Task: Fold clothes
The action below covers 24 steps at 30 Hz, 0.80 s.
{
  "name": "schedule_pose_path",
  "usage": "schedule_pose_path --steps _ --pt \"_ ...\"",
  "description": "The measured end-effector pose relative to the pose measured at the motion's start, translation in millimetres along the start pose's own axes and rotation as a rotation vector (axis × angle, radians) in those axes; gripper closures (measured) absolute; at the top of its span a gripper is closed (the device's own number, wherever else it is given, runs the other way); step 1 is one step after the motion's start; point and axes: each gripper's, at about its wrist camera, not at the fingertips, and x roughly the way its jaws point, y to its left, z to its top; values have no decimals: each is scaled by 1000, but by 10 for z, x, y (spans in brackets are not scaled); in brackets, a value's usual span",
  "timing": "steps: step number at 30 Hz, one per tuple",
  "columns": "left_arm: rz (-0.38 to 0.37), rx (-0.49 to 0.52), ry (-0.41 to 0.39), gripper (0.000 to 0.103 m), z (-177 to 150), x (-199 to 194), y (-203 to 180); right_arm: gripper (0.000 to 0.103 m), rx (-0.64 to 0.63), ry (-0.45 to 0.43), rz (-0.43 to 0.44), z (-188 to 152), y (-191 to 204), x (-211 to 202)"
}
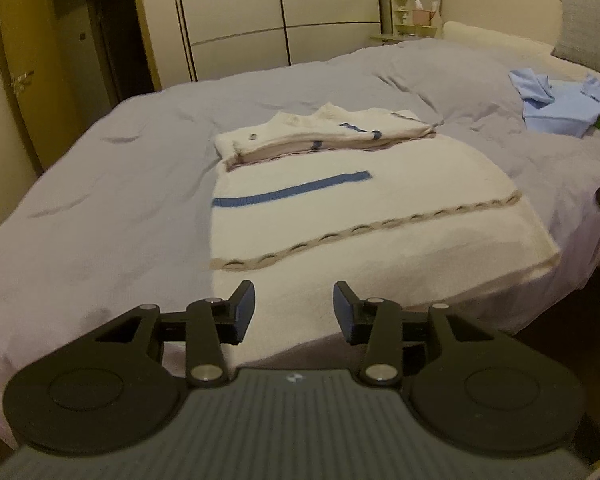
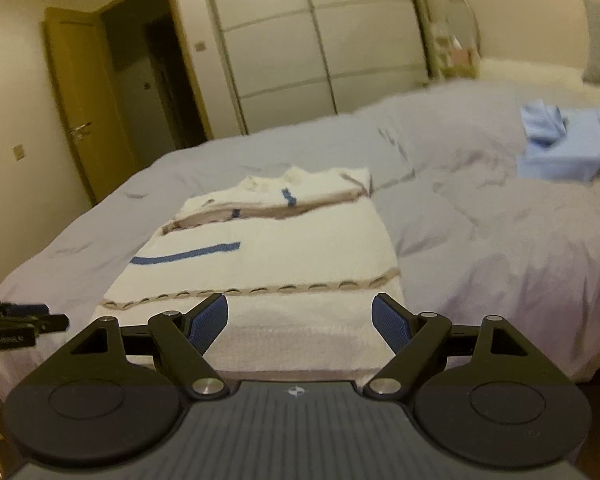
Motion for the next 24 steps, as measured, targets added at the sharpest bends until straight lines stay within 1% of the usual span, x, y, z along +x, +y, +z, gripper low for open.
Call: schedule_pose_path --steps 3,6,8,11,13,15,16,20,22,24 --pt "30 87 -26 65 -158 23 117 21 -130 -27 -30 -75 -17 -36" --pt "70 268 -51 64 -336 110 104 21 -284 -30 -71 -179 -36 -6" --pt "84 409 -78 63 -474 180 54 21 -399 3 -107 -320 -67 123" --pt "61 586 -89 62 -694 320 -15 21 -571 54 -160 -532 -115 316" --pt "41 694 -91 55 -841 416 -55 21 -685 88 -196 -674 -146 444" --pt "39 768 -85 54 -965 540 -70 21 -800 122 -232 -816 -178 573" --pt "52 802 -84 54 -1019 615 -83 21 -841 132 -241 -878 -190 639" --pt "132 925 -107 53 -1198 917 -128 21 -947 147 -248 -1095 -228 908" --pt "165 970 -143 48 -1255 1023 -130 20 -1012 147 -251 -1211 -248 1035" --pt "189 1019 -187 41 -1318 1097 -127 19 -1113 127 -253 -1348 -270 1138"
